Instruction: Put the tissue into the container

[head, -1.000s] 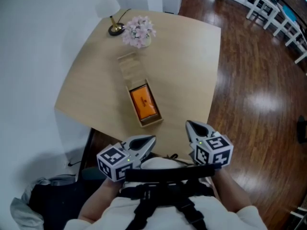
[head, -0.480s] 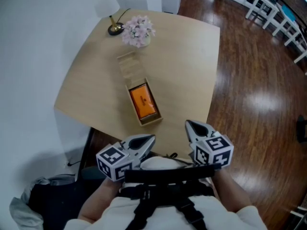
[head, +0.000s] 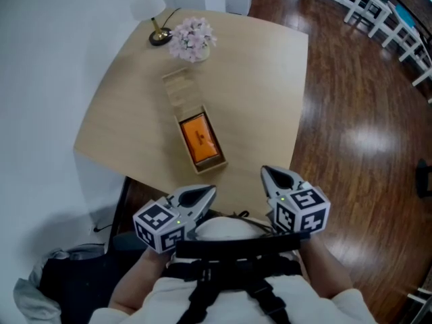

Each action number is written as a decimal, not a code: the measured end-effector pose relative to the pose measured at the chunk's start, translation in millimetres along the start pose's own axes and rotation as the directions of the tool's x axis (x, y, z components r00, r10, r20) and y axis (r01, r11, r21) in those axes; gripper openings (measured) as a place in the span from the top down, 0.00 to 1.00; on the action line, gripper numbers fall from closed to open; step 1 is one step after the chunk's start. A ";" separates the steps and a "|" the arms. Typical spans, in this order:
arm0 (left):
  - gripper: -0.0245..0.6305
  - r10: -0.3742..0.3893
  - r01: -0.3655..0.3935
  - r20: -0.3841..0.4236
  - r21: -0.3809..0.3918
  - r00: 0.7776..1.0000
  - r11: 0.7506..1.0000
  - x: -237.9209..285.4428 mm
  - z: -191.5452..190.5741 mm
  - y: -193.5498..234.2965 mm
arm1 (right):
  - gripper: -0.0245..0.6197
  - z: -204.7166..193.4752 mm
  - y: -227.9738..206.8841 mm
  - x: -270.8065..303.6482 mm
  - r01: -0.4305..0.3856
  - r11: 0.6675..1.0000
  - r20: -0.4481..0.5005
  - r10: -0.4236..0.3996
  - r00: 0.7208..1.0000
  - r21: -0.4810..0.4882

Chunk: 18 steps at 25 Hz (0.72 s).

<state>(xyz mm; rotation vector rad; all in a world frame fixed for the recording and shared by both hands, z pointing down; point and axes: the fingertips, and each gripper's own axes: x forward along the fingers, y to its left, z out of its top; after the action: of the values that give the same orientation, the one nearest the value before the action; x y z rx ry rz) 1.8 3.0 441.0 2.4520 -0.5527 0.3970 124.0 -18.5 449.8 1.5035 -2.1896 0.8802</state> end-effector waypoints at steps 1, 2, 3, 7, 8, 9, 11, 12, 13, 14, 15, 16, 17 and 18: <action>0.96 0.000 0.000 0.001 0.000 1.000 1.000 0.1 0.2 0.3 | 0.96 0.5 -0.9 0.0 0.000 1.000 0.001 0.000 1.000 -0.003; 0.96 0.000 0.000 0.002 -0.001 1.000 1.000 0.2 0.6 0.5 | 0.96 0.8 -1.5 0.1 0.001 1.000 0.001 -0.001 1.000 -0.006; 0.96 0.000 0.000 0.003 -0.001 1.000 1.000 0.2 0.9 0.6 | 0.96 0.9 -1.6 0.0 0.001 1.000 -0.002 -0.001 1.000 -0.009; 0.96 0.001 -0.001 0.005 0.001 1.000 1.000 -0.2 1.8 0.5 | 0.96 0.8 0.3 -0.4 0.001 1.000 -0.013 -0.001 1.000 -0.019; 0.96 0.000 0.000 0.005 0.002 1.000 1.000 -0.1 2.0 0.5 | 0.96 1.0 0.7 -0.3 0.001 1.000 -0.014 -0.001 1.000 -0.023; 0.96 0.000 0.000 0.005 0.002 1.000 1.000 -0.1 2.1 0.7 | 0.96 1.2 1.2 0.0 -0.001 1.000 -0.015 0.001 1.000 -0.026; 0.96 0.000 0.000 0.003 0.003 1.000 1.000 0.1 2.0 0.9 | 0.96 1.1 2.2 0.3 -0.004 1.000 -0.018 0.004 1.000 -0.030; 0.96 -0.001 0.001 0.002 0.003 1.000 1.000 0.3 2.0 1.0 | 0.96 0.6 2.3 0.4 -0.005 0.999 -0.020 0.005 1.000 -0.032; 0.96 -0.002 0.002 0.001 0.003 1.000 1.000 0.4 2.0 1.1 | 0.96 0.0 2.2 0.6 -0.005 0.999 -0.022 0.005 1.000 -0.033; 0.96 -0.002 0.002 0.000 0.003 1.000 1.000 0.5 1.9 1.3 | 0.96 -0.6 2.2 0.9 -0.005 0.999 -0.024 0.005 1.000 -0.033; 0.96 -0.002 0.002 0.000 0.003 1.000 1.000 0.6 1.7 1.6 | 0.96 -1.3 2.2 1.2 -0.006 0.999 -0.026 0.005 1.000 -0.034; 0.96 -0.002 0.002 -0.001 0.002 1.000 1.000 0.6 1.6 1.9 | 0.96 -2.0 2.1 1.6 -0.006 0.999 -0.028 0.005 1.000 -0.036; 0.96 -0.003 0.003 0.000 0.002 1.000 1.000 0.6 1.5 2.1 | 0.96 -2.6 2.1 1.9 -0.005 0.999 -0.030 0.004 1.000 -0.039; 0.96 -0.003 0.003 0.000 0.002 1.000 1.000 0.6 1.5 2.2 | 0.96 -3.0 2.2 2.1 -0.005 0.999 -0.031 0.004 1.000 -0.042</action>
<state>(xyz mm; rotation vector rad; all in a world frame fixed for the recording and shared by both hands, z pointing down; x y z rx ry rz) 1.5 0.3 441.1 2.4541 -0.5489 0.3962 121.0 -17.5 452.6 1.4563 -2.1767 0.8480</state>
